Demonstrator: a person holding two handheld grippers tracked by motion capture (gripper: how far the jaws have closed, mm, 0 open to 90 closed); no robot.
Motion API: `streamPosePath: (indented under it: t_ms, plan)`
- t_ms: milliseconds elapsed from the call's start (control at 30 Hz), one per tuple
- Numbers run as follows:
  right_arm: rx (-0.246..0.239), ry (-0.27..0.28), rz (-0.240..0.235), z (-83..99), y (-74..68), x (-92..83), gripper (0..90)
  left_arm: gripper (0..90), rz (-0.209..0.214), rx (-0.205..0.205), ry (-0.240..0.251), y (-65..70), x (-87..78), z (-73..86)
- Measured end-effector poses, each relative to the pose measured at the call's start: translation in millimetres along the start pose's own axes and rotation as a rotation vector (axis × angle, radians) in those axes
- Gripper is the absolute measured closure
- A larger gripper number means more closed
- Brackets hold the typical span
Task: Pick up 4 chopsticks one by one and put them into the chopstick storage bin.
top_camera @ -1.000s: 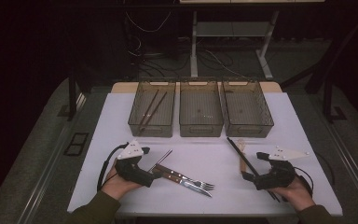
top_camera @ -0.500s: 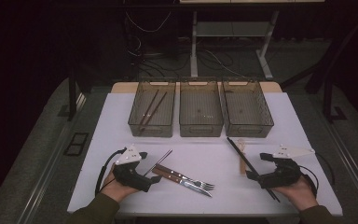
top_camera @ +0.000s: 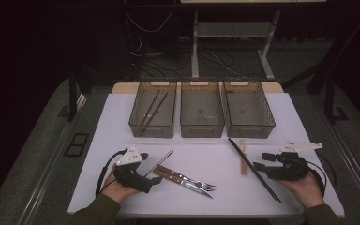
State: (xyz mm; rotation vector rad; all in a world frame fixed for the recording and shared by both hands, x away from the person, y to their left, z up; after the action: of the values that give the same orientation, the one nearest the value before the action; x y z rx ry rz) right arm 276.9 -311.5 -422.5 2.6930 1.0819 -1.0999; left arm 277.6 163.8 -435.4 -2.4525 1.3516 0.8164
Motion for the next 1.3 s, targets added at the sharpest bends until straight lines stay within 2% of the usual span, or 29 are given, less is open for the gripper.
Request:
streamPosePath:
  t_ms: [100, 267, 467, 667, 800, 1300]
  plan:
    - [-0.012, -0.012, 0.006, -5.2, 3.3, 2.2, 51.9, 0.0, -0.002, -0.005, -0.003, -0.2, 0.5, 0.4]
    - [0.001, -0.050, -0.004, -10.4, 9.3, 9.8, 61.8, 0.0, -0.003, -0.007, -0.001, -0.2, 0.3, 0.4]
    - [-0.008, -0.091, -0.001, -6.9, 6.5, 12.0, 71.7, 0.0, 0.000, 0.000, -0.004, -0.2, 0.2, 0.5]
    - [-0.014, -0.144, 0.010, 0.4, 3.8, 17.8, 76.2, 0.0, -0.001, 0.002, -0.008, 0.7, 1.0, 0.5]
    - [-0.020, -0.152, 0.014, 1.5, 2.4, 18.4, 79.4, 0.0, 0.001, 0.002, -0.012, 0.7, 1.3, 0.7]
    - [-0.027, -0.182, 0.015, 4.5, 1.1, 21.8, 81.1, 0.0, 0.001, 0.004, -0.019, 1.0, 2.4, 1.0]
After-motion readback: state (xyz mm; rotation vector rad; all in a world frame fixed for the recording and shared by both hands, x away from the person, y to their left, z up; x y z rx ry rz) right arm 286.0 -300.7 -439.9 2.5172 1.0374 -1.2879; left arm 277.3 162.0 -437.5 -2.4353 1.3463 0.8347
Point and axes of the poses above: each handheld gripper's, and its own axes: x roughly forward along the jaws, z roughly out of its underside, y roughly to its right, the point moved 1 cm from there along x, roughly forward along the jaws, and after that the axes turned 2 degrees about x, right-handed, at the moved point
